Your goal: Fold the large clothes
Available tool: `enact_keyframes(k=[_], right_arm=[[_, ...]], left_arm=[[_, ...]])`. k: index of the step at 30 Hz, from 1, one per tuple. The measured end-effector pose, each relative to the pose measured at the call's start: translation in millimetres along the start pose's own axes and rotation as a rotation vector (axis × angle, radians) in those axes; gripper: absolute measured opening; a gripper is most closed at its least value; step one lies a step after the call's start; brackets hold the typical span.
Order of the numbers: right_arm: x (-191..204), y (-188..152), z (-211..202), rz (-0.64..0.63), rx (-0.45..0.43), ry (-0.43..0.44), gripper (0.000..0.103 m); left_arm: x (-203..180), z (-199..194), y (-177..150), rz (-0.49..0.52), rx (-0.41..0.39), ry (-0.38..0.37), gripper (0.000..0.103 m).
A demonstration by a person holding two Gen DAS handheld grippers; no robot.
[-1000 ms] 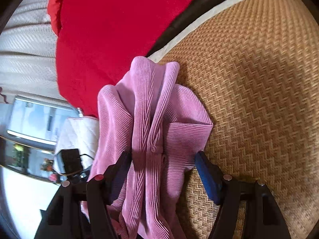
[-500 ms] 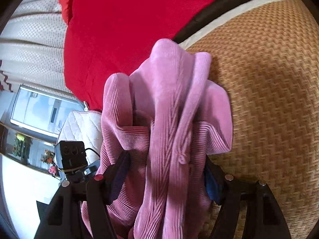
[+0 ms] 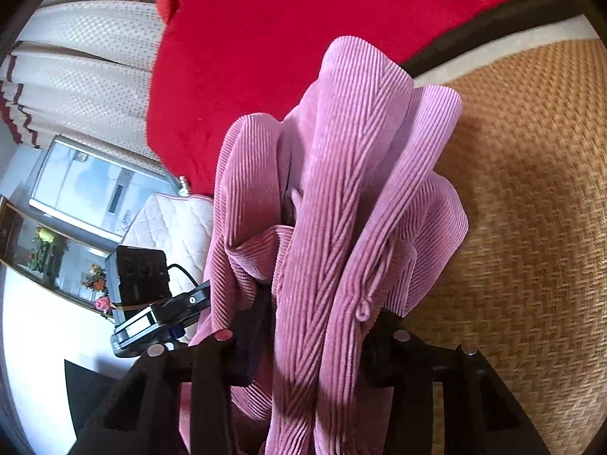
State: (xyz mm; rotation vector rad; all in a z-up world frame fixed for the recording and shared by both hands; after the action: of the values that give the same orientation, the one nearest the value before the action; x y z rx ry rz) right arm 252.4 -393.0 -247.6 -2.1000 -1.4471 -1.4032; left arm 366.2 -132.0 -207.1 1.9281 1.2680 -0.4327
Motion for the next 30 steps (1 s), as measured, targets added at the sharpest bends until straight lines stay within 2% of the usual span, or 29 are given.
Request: enact_keyframes(k=[10,15,20,24,27,30], right_arm=[[42.2,-1.9,5.0,-0.053,0.006,0.065,0.045],[61.4,-7.0,12.9,-0.063,0.009,0.091,0.045],[62.7,-9.5,26.2,-0.075,0.014,0.044,0.045],[44.2,-2.9,46.3,-0.049,0.008,-0.045,0.045],[26.0,2.2,54.0,-0.029,0.007,-0.056,0.044],[15.9,2.2,49.1,-0.031,0.009,-0.076,0.044]], left_arm=[[5.6,-58.6,1.2,-0.041,-0.085,0.056,0.043],[10.3,-74.7,-7.2,-0.043,-0.111,0.08,0.043],[27.9,-59.2,-11.7,-0.079,-0.078,0.12,0.043],[48.8,-26.4,-14.1,-0.117,-0.024,0.236,0.043],[53.2,-24.0,-11.5,-0.135,-0.037,0.233,0.045],[53.3,-26.1,-14.0,-0.107,-0.04,0.249,0.046]])
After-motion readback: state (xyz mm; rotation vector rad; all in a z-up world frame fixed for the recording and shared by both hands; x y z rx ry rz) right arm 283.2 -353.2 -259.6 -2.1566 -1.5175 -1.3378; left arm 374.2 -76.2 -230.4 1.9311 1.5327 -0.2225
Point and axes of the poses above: each gripper's, at about its wrist camera, not at the fingertips, and z roughly the way its jaws point, x to its left, y to its top, the point moved 3 cm from there along z, roughly the way its jaws point, and after that the axes turned 1 degree about x, right-handed, at the moved point
